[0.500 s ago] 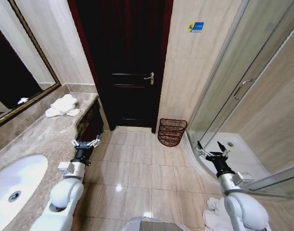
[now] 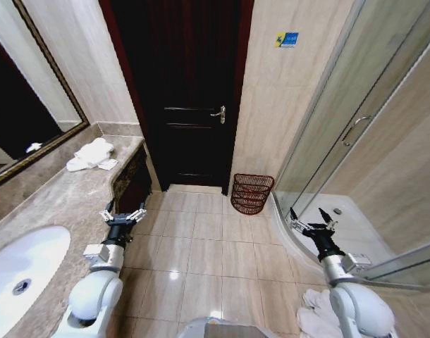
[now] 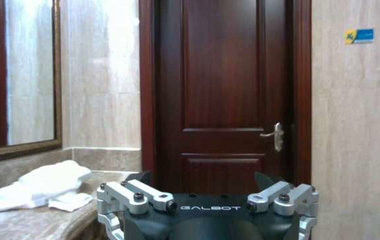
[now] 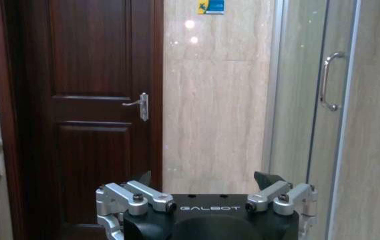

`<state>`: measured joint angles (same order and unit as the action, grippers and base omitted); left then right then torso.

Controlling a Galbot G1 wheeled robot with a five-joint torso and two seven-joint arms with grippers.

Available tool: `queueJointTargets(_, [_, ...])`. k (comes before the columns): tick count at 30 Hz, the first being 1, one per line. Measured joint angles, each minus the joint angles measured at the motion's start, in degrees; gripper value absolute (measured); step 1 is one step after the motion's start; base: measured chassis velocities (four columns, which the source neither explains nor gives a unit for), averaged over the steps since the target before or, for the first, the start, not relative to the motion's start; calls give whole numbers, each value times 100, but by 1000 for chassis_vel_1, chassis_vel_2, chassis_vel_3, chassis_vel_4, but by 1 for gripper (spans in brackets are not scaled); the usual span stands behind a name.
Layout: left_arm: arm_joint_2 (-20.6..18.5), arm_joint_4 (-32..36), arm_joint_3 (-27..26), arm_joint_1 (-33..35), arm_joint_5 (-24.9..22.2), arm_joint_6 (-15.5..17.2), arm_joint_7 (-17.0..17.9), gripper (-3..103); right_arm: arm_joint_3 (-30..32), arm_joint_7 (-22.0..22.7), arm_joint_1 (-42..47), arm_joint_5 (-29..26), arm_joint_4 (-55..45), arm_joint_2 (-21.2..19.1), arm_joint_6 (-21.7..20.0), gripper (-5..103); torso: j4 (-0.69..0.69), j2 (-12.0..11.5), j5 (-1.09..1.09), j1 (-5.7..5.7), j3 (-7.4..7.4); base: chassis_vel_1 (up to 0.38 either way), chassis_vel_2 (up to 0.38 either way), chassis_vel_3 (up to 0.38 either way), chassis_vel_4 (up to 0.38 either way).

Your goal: Discard the used towel into the hamper.

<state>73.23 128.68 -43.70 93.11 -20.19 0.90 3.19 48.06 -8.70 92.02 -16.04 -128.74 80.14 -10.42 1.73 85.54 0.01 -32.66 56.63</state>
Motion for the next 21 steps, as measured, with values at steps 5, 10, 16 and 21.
queueJointTargets(5, [-5, -72, -23, 9, -26, -54, -85, 100, 11, -146, 104, -97, -38, 8, -16, 100, 0, 0, -1, 0, 0, 0, 0, 0, 0])
queueJointTargets(10, [-20, -62, -84, 116, -22, -71, -156, 100, 13, -64, 176, -150, -114, 40, -46, 100, 1, 0, -1, 0, 0, 0, 0, 0, 0])
queueJointTargets(16, [20, -67, -75, 141, -38, -185, -194, 100, 38, -54, 197, -140, -108, 75, -22, 100, 1, 0, 0, 0, 0, 0, 0, 0, 0])
queueJointTargets(21, [44, -67, -71, 165, -28, -234, -225, 100, 47, -49, 210, -98, -119, 107, -19, 100, 1, 0, -1, 0, 0, 0, 0, 0, 0])
